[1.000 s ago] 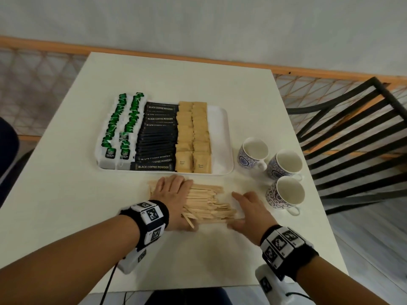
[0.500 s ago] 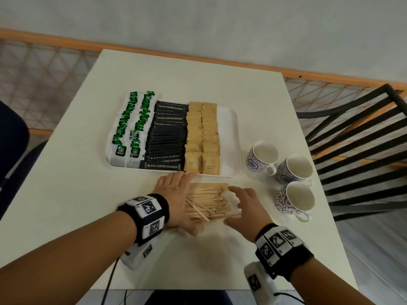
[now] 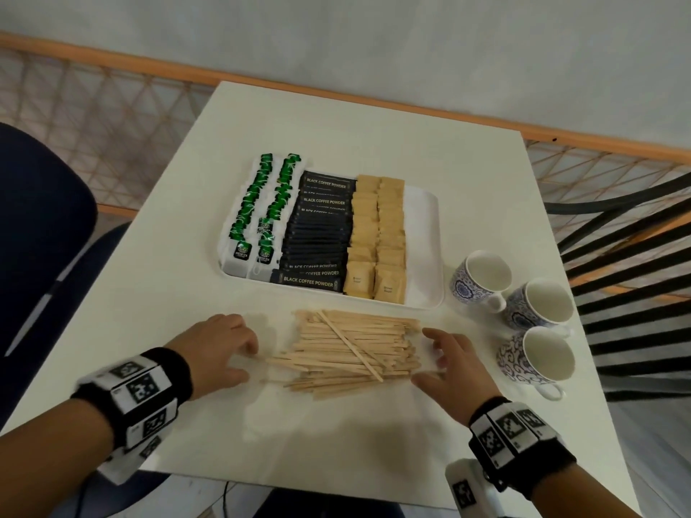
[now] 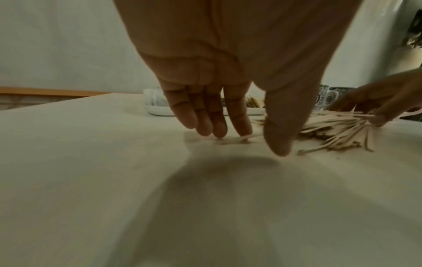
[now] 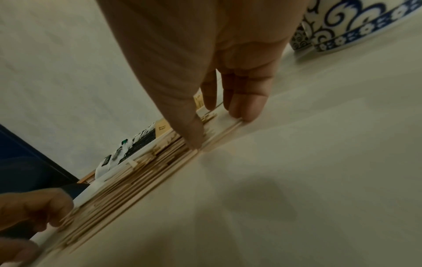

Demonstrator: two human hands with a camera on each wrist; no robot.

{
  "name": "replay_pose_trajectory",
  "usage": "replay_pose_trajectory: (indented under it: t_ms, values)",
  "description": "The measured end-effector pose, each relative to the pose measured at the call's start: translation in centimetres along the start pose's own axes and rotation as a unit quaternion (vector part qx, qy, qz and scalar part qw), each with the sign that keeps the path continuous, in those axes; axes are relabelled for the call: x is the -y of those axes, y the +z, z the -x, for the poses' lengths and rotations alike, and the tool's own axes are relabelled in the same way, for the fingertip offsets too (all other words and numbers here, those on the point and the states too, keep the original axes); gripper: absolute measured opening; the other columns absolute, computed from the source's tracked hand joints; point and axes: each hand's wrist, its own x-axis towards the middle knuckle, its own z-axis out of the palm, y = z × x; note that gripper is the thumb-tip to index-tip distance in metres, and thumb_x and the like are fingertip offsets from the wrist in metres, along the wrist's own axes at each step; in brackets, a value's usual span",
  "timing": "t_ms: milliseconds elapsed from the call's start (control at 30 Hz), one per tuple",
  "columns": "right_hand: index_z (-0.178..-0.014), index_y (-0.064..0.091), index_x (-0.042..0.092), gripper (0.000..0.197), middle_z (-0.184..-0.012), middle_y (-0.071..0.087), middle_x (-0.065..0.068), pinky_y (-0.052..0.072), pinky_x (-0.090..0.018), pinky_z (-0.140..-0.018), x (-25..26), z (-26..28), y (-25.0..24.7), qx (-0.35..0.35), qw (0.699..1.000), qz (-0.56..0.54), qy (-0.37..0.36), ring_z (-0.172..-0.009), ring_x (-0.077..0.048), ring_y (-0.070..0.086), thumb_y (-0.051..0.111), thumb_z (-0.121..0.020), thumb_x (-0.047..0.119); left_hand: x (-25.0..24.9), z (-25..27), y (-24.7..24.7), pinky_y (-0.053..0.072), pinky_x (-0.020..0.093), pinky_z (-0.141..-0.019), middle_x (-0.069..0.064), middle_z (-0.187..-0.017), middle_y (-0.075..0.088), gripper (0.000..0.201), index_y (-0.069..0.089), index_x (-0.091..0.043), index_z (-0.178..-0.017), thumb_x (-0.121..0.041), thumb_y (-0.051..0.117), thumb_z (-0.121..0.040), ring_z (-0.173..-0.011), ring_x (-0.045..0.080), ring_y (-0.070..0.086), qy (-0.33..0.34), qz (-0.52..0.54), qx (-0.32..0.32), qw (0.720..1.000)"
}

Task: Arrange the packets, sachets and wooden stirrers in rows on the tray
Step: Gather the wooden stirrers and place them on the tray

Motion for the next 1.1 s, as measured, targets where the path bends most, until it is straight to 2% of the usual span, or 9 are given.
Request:
replay_pose_trajectory:
  t_ms: [133,367,600,667,767,833,900,1000,1100]
  values:
    - [-0.134,0.045,0.024,0.069,-0.11,0.038,0.009,0.052,-0.036,-0.086,0.3,-0.5,0.3,-0.001,1.0,0.015,-0.012,-0.095,-0.012,0.052,0.076,-0.073,0.032,-0.2,-0.6,-0.2,0.038,0.021,-0.085,-0.011,-0.102,0.045,0.014,0.061,-0.03,-0.1,-0.039,0.057,-0.09,-0.1,0.009,0.046,-0.021,0.005,-0.005,1.0]
    - [-0.131,0.051,0.021,0.063,-0.108,0.042,0.007,0.053,-0.031,-0.083,0.5,-0.4,0.4,0.008,1.0,-0.004,-0.022,-0.082,-0.005,0.051,0.075,-0.073,0.016,-2.2,0.1,-3.6,0.042,0.022,-0.078,-0.013,-0.092,0.05,0.007,0.056,-0.039,-0.082,-0.043,0.061,-0.085,-0.087,0.002,0.048,-0.019,0.03,-0.015,0.999]
    - [-0.125,0.054,0.026,0.052,-0.09,0.052,0.009,0.047,-0.021,-0.078,0.7,-0.6,0.8,0.016,1.0,-0.005,-0.013,-0.076,-0.006,0.054,0.067,-0.077,0.012,-8.7,-3.4,-3.3,0.042,0.025,-0.079,-0.016,-0.09,0.044,0.008,0.064,-0.032,-0.087,-0.039,0.063,-0.083,-0.092,0.007,0.05,0.041,0.064,-0.038,0.996]
    - [-0.126,0.054,0.026,0.053,-0.086,0.054,0.008,0.046,-0.021,-0.077,1.0,-0.6,0.8,0.02,1.0,-0.013,-0.017,-0.078,-0.01,0.055,0.066,-0.077,0.01,-9.7,-4.5,-2.4,0.041,0.025,-0.085,-0.015,-0.099,0.043,0.025,0.061,-0.032,-0.098,-0.047,0.066,-0.079,-0.101,0.008,0.047,0.046,0.082,-0.048,0.994]
    - [-0.124,0.051,0.032,0.054,-0.096,0.051,0.01,0.044,-0.015,-0.072,0.7,-0.3,0.1,-0.001,1.0,-0.005,-0.028,-0.079,-0.003,0.055,0.069,-0.077,0.015,-9.6,-4.7,-1.7,0.035,0.031,-0.104,-0.009,-0.13,0.033,0.092,0.038,-0.029,-0.133,-0.067,0.074,-0.057,-0.121,0.012,0.035,0.049,0.066,-0.061,0.995]
    - [-0.128,0.047,0.034,0.061,-0.102,0.049,0.012,0.042,-0.013,-0.073,-0.2,0.2,-0.8,0.0,1.0,0.018,-0.021,-0.082,0.001,0.052,0.071,-0.075,0.016,-8.5,-4.0,-1.7,0.032,0.034,-0.109,-0.006,-0.141,0.023,0.12,0.021,-0.027,-0.143,-0.069,0.078,-0.047,-0.129,0.016,0.03,0.013,0.068,-0.054,0.996]
    - [-0.132,0.043,0.033,0.067,-0.103,0.048,0.012,0.041,-0.014,-0.076,-1.0,0.7,-1.3,0.022,0.999,0.043,-0.012,-0.083,0.001,0.049,0.071,-0.074,0.014,-6.7,-2.9,-1.3,0.036,0.035,-0.107,-0.004,-0.139,0.022,0.124,0.013,-0.028,-0.143,-0.061,0.083,-0.047,-0.128,0.018,0.032,-0.037,0.086,-0.045,0.995]
    - [-0.134,0.041,0.035,0.068,-0.094,0.052,0.016,0.041,-0.014,-0.076,-1.6,1.0,-1.3,0.039,0.998,0.059,-0.007,-0.08,0.002,0.05,0.07,-0.076,0.016,-4.1,-1.3,-0.5,0.041,0.029,-0.097,0.0,-0.128,0.034,0.104,0.012,-0.029,-0.139,-0.036,0.081,-0.061,-0.113,0.016,0.042,-0.092,0.12,-0.014,0.988]
    - [-0.135,0.04,0.035,0.067,-0.085,0.058,0.014,0.047,-0.02,-0.076,-1.0,0.8,-0.9,0.04,0.998,0.04,0.001,-0.078,0.0,0.055,0.069,-0.077,0.016,-3.5,-0.6,0.7,0.043,0.025,-0.087,-0.004,-0.106,0.038,0.086,0.016,-0.029,-0.136,-0.02,0.072,-0.072,-0.094,0.013,0.047,-0.104,0.158,0.006,0.982]
